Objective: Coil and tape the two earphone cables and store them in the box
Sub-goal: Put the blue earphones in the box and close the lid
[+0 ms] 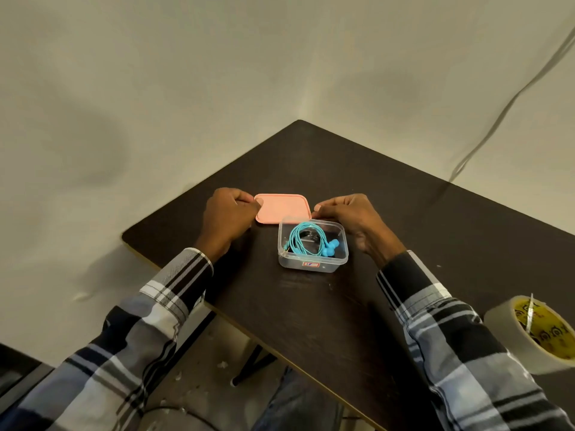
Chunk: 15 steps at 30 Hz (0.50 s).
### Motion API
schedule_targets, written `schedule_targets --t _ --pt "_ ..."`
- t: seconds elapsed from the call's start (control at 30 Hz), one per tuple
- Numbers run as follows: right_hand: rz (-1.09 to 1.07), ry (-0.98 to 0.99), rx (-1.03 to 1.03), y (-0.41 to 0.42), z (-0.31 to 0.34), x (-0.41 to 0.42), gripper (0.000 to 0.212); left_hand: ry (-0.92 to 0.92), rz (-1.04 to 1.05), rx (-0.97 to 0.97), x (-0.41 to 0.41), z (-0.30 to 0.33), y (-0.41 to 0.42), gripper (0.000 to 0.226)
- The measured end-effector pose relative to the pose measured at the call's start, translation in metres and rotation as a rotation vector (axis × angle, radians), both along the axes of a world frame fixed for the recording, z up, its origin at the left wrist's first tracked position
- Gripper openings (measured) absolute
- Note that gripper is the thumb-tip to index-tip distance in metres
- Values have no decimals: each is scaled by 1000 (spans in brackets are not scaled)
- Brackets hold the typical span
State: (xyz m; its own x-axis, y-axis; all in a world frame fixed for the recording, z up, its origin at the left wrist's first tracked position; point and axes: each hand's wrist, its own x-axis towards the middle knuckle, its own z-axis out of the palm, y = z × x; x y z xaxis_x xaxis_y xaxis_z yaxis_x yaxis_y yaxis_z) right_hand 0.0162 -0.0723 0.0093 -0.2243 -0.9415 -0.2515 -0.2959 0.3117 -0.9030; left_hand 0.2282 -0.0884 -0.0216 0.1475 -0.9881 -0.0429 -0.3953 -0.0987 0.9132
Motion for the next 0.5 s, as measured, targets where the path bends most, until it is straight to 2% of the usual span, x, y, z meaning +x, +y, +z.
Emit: schedule_targets --t 0.1,0.2,0.33,0.5 --pt "-17 -37 46 -4 -2 0 9 192 21 114 -3 4 -4 15" --pt "-57 -102 77 -5 -1 -2 9 285 12 161 -5 8 -6 24" --pt "-101 -218 26 -5 7 -3 13 354 3 127 -11 16 -4 29" --pt "-98 -181 -135 6 23 -8 12 500 31 55 -16 29 5 21"
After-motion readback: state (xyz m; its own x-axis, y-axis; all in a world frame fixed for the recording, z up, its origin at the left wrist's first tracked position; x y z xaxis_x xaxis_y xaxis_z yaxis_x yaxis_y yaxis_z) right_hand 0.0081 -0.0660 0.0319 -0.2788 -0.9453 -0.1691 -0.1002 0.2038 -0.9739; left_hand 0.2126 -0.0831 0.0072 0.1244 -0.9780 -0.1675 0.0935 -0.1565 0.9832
